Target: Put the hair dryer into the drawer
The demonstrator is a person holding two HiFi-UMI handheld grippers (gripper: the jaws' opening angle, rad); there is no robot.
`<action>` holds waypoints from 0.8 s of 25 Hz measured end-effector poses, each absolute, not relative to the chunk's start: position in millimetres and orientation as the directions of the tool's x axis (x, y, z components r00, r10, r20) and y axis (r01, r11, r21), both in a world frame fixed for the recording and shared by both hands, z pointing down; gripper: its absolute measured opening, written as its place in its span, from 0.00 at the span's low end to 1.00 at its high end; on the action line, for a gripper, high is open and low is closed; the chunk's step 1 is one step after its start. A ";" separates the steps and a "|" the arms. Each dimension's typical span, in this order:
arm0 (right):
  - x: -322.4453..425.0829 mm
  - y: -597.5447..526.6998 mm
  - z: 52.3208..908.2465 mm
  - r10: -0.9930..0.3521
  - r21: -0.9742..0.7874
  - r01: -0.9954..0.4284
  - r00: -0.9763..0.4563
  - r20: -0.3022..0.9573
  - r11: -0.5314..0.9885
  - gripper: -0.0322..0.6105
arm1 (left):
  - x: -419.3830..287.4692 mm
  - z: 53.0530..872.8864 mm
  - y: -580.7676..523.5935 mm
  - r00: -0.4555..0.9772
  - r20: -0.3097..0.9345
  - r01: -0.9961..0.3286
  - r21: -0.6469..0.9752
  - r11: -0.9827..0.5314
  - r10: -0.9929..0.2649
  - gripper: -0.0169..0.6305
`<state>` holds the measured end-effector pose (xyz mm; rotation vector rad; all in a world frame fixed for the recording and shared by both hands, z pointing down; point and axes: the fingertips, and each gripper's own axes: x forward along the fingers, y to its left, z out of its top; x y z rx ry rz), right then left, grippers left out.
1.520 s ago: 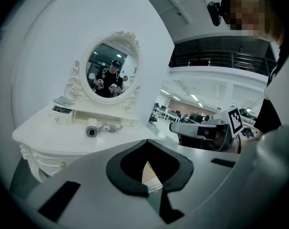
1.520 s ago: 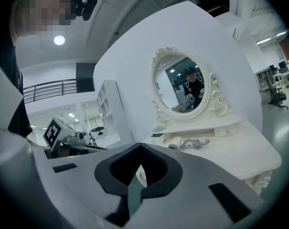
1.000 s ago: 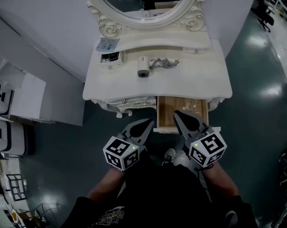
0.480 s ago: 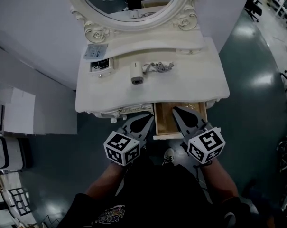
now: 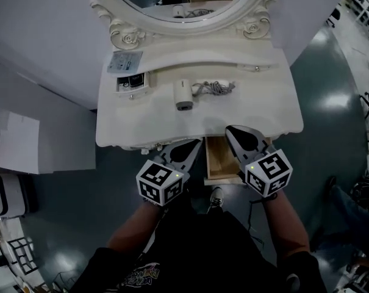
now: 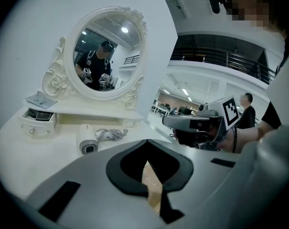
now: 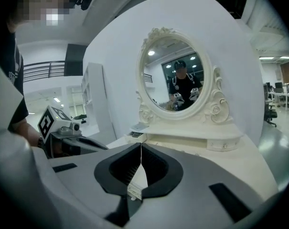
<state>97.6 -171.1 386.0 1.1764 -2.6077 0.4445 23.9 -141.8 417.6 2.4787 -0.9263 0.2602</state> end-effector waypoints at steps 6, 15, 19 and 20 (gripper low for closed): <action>80.7 -215.2 412.2 -0.648 -0.162 -0.753 -0.638 0.415 0.637 0.10 | 2.4 430.1 -166.5 0.752 0.338 -0.660 0.388 -0.644 -0.566 0.03; 56.8 -272.8 457.5 -0.563 -0.045 -0.696 -0.616 0.552 0.717 0.11 | -14.9 449.1 -186.5 0.764 0.343 -0.646 0.408 -0.646 -0.547 0.03; 47.0 -298.4 480.9 -0.498 0.048 -0.622 -0.576 0.648 0.781 0.25 | -22.0 455.4 -195.5 0.770 0.343 -0.637 0.419 -0.646 -0.538 0.03; 45.7 -304.5 487.9 -0.480 0.076 -0.594 -0.561 0.674 0.801 0.26 | -23.9 456.9 -198.1 0.772 0.343 -0.636 0.423 -0.645 -0.536 0.03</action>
